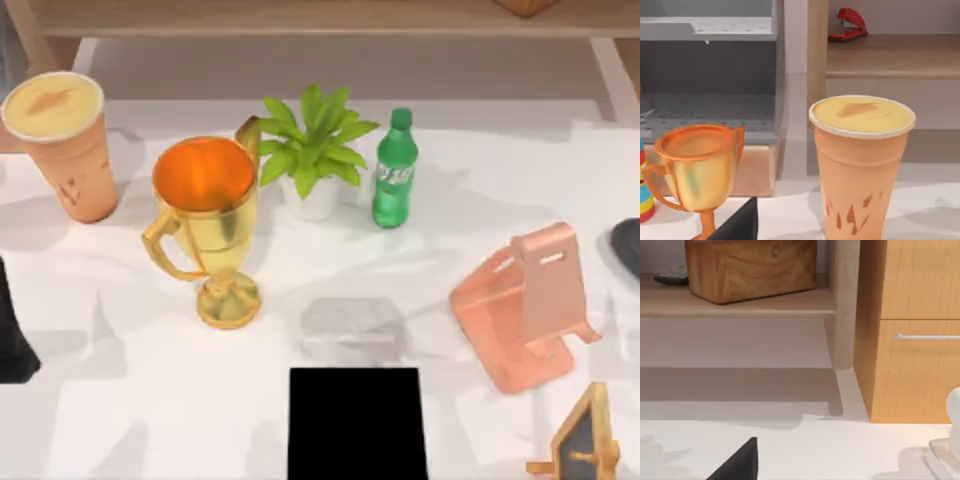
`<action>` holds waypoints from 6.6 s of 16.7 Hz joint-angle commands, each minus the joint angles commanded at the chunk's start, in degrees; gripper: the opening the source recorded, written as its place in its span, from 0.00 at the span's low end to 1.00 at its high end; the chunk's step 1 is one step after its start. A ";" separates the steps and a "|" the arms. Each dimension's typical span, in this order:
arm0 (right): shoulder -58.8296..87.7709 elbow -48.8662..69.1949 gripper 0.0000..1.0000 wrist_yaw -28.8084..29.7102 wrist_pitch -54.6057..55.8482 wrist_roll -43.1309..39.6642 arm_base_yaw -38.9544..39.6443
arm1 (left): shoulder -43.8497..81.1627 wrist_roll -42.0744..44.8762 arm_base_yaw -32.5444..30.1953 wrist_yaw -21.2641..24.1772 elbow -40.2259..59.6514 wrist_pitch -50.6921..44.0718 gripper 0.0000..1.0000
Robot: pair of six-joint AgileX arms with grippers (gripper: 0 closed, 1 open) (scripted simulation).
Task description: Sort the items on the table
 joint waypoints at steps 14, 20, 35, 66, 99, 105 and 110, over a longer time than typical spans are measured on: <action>46.62 34.14 1.00 1.19 -30.96 -12.57 -2.27 | 0.00 0.00 0.00 0.00 0.00 0.00 1.00; 87.27 62.50 1.00 -0.11 -51.22 -19.81 -2.43 | 0.00 0.00 0.00 0.00 0.00 0.00 1.00; 117.32 93.97 1.00 0.42 -66.76 -31.29 -1.27 | 0.00 0.00 0.00 0.00 0.00 0.00 1.00; 123.67 82.30 0.00 0.47 -48.73 -31.17 -1.23 | 0.00 0.00 0.00 0.00 0.00 0.00 1.00; 110.03 100.53 0.00 -2.15 -60.82 -62.47 19.82 | 0.00 0.00 0.00 0.00 0.00 0.00 1.00; 110.38 94.42 0.00 -1.78 -57.32 -91.17 36.02 | 0.00 0.00 0.00 0.00 0.00 0.00 1.00; 113.77 86.48 0.00 -0.99 -56.65 -111.77 47.07 | 0.00 0.00 0.00 0.00 0.00 0.00 1.00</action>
